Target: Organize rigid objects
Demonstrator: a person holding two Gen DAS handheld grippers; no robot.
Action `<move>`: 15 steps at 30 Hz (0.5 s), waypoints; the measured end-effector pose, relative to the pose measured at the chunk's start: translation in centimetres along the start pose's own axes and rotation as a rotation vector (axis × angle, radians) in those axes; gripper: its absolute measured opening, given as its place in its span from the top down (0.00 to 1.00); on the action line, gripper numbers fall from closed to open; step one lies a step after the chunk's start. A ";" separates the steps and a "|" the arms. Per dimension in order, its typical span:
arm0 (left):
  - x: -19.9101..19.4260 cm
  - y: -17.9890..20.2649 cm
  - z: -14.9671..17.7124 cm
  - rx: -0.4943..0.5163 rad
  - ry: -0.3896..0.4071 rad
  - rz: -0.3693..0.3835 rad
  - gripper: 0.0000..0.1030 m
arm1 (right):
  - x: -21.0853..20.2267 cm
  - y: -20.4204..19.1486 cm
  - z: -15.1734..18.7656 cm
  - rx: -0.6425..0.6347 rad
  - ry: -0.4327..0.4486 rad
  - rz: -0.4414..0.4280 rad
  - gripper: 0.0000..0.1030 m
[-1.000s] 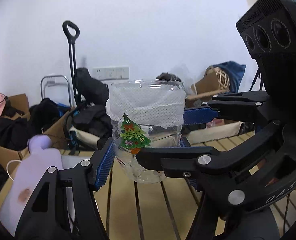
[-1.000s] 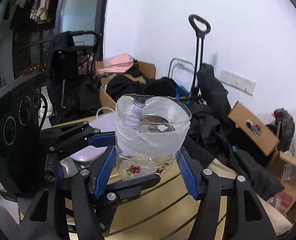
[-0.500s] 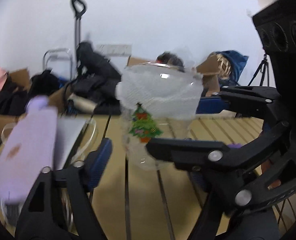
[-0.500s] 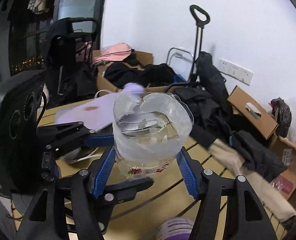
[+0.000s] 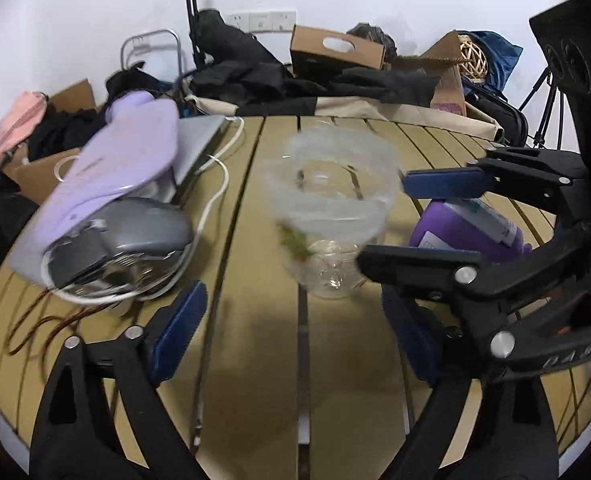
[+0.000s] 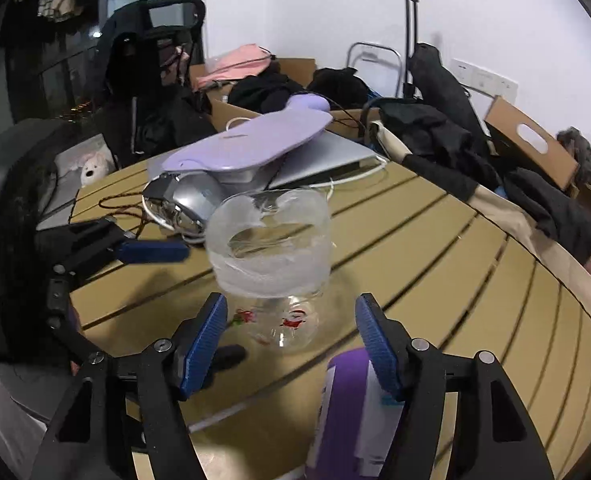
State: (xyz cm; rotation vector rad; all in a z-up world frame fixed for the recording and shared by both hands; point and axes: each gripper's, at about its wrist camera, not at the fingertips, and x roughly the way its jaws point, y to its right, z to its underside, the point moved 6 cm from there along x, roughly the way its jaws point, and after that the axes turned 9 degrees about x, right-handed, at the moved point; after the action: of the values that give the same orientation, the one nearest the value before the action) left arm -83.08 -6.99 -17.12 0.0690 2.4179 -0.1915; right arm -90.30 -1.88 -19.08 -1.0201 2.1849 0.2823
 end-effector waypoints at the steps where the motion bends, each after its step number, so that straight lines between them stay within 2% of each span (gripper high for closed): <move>1: -0.7 0.1 0.3 0.009 0.019 -0.005 0.07 | -0.6 -0.2 0.3 0.002 0.003 0.010 0.31; 4: -3.2 0.0 1.1 0.022 0.046 -0.026 0.06 | -3.1 -1.1 1.1 0.010 0.015 0.034 0.30; 7: -6.4 -1.0 2.0 0.003 0.069 -0.041 0.00 | -6.7 -2.0 2.7 0.039 0.025 0.046 0.26; 10: -9.6 -2.3 3.0 -0.014 0.091 -0.077 0.00 | -10.4 -2.3 4.6 0.077 0.033 0.084 0.24; 15: -14.3 -3.5 4.7 -0.075 0.125 -0.126 0.00 | -15.6 -2.1 7.6 0.226 0.048 0.144 0.22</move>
State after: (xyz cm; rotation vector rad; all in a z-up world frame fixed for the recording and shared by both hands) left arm -69.60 -11.20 -10.74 -0.1083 2.5535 -0.1574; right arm -77.97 9.32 -13.90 -0.7538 2.2769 0.0731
